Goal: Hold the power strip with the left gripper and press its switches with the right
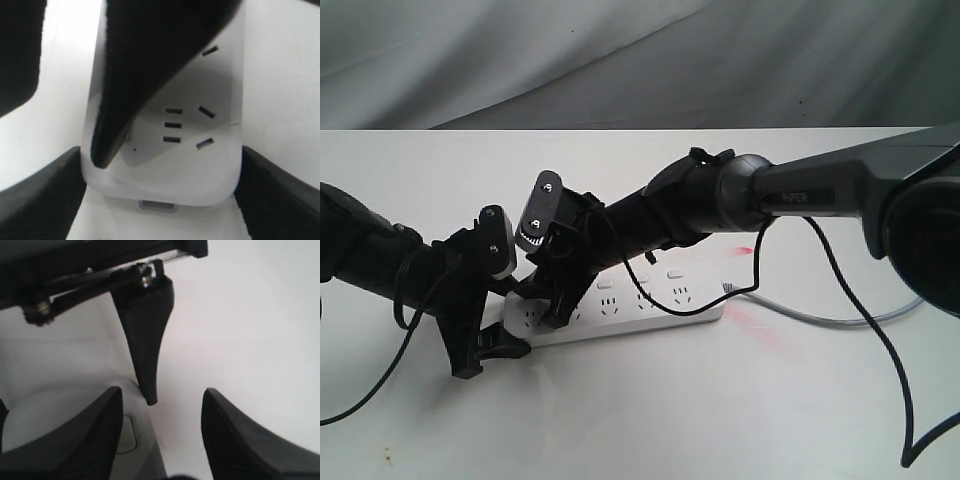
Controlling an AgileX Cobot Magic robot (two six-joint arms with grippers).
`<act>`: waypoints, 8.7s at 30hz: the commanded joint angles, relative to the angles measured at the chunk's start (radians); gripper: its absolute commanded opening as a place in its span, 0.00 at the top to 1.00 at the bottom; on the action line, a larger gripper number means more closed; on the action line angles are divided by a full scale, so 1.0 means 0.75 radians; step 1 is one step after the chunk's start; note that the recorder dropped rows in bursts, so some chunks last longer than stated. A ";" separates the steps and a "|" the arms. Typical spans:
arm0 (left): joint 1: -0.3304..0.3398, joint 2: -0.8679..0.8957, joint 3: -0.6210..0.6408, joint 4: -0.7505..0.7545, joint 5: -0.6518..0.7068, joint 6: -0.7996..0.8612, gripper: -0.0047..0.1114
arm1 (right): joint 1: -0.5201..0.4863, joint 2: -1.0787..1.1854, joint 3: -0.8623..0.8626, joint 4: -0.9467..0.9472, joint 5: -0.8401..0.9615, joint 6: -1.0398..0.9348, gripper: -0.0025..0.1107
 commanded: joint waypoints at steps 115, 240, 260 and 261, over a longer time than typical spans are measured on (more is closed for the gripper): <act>0.002 0.008 0.001 0.017 -0.041 0.012 0.56 | -0.127 -0.062 0.074 -0.084 0.105 -0.064 0.57; 0.002 0.008 0.001 0.017 -0.041 0.012 0.56 | -0.211 -0.022 0.080 -0.096 0.179 -0.018 0.57; 0.002 0.008 0.001 0.017 -0.041 0.012 0.56 | -0.257 -0.233 0.182 -0.128 0.235 0.007 0.57; 0.002 0.008 0.001 0.017 -0.041 0.012 0.56 | -0.257 -0.228 0.182 -0.128 0.235 0.007 0.57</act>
